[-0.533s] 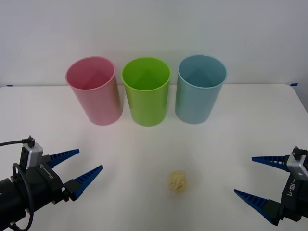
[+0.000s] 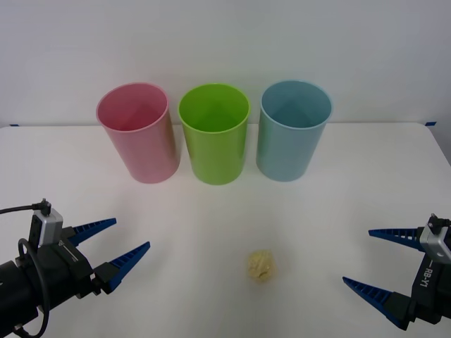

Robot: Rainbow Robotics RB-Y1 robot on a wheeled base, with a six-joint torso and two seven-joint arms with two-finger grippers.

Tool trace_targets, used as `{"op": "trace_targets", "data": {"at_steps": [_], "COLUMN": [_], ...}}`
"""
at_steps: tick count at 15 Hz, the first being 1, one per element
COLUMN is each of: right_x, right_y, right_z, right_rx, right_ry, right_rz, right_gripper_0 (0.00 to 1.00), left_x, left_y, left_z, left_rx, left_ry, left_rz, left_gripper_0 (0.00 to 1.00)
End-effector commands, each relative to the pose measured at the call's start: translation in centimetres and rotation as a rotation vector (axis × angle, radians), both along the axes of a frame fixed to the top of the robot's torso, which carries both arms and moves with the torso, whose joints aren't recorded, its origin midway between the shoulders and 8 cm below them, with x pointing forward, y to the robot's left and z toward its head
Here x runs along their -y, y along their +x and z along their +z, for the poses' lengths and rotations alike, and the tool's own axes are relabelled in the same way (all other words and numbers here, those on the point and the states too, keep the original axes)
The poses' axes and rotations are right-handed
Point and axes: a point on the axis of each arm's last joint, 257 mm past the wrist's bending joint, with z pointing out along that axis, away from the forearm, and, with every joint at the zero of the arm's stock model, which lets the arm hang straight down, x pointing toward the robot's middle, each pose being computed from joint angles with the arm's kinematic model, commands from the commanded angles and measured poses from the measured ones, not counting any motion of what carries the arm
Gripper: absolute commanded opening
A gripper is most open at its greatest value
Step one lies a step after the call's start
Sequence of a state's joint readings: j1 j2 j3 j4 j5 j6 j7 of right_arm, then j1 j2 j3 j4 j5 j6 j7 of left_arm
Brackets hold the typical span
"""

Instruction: Put cans in the blue bin and PET bottles in the pink bin and trash in the green bin.

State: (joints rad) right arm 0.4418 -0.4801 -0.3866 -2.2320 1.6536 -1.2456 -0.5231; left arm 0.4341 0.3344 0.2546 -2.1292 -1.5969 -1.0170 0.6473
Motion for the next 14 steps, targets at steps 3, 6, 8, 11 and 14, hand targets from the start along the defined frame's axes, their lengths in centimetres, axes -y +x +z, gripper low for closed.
{"op": "trace_targets", "data": {"at_steps": [3, 6, 8, 11, 14], "right_x": [0.1, 0.9, 1.5, 2.2, 2.5], "right_y": [0.8, 0.5, 0.2, -0.6, -1.1], "right_z": [1.4, 3.0, 4.2, 5.8, 6.8], "right_rx": [0.041, 0.046, 0.027, -0.011, -0.052], "right_ry": [-0.011, -0.054, -0.083, -0.128, -0.17], "right_rz": [0.007, 0.022, 0.029, 0.018, 0.007], "right_gripper_0": [1.0, 1.0, 1.0, 1.0, 1.0], "left_x": [0.0, 0.0, 0.0, 0.0, 0.0], "left_y": [0.0, 0.0, 0.0, 0.0, 0.0], "left_z": [0.0, 0.0, 0.0, 0.0, 0.0], "left_rx": [0.0, 0.0, 0.0, 0.0, 0.0], "left_ry": [0.0, 0.0, 0.0, 0.0, 0.0], "left_rz": [0.0, 0.0, 0.0, 0.0, 0.0], "left_gripper_0": [1.0, 1.0, 1.0, 1.0, 1.0]}}
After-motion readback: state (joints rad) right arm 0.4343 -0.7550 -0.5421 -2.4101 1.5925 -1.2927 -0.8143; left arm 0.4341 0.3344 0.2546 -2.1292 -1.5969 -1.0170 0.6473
